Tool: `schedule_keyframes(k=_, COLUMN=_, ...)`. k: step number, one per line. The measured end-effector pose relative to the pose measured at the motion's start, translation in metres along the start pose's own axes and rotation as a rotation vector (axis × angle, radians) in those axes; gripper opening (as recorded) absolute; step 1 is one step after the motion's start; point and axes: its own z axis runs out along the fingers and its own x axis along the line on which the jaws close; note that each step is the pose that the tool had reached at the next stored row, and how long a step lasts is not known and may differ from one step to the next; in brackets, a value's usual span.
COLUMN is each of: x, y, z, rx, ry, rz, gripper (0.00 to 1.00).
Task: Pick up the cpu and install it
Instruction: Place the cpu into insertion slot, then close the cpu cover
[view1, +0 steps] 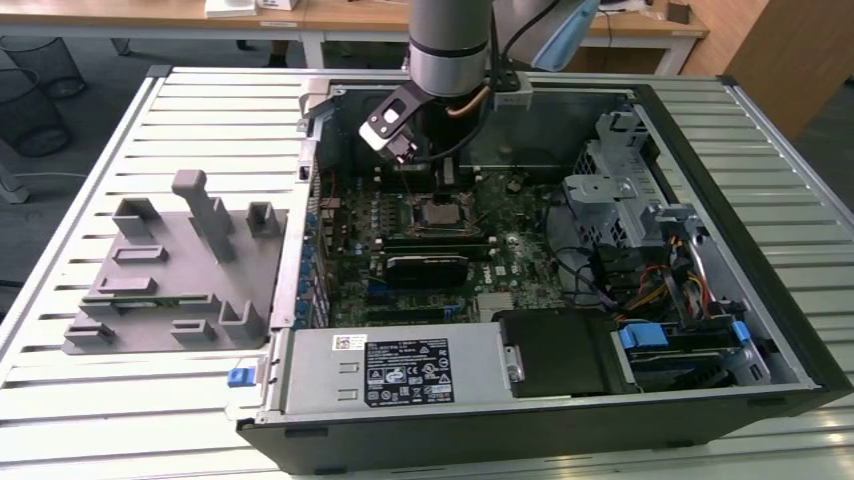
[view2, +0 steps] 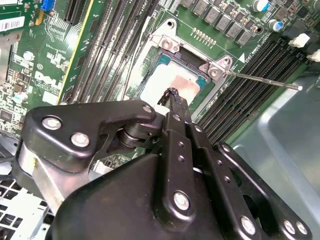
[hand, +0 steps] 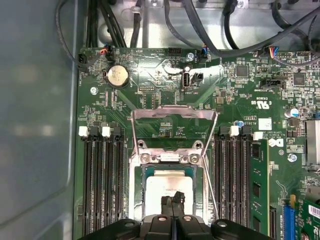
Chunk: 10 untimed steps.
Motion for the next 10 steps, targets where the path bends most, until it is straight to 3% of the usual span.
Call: schedule_keyframes(k=10, x=-0.0001, y=0.0003, z=-0.0071, rx=0.0, ry=0.0, rz=0.0, gripper=0.11)
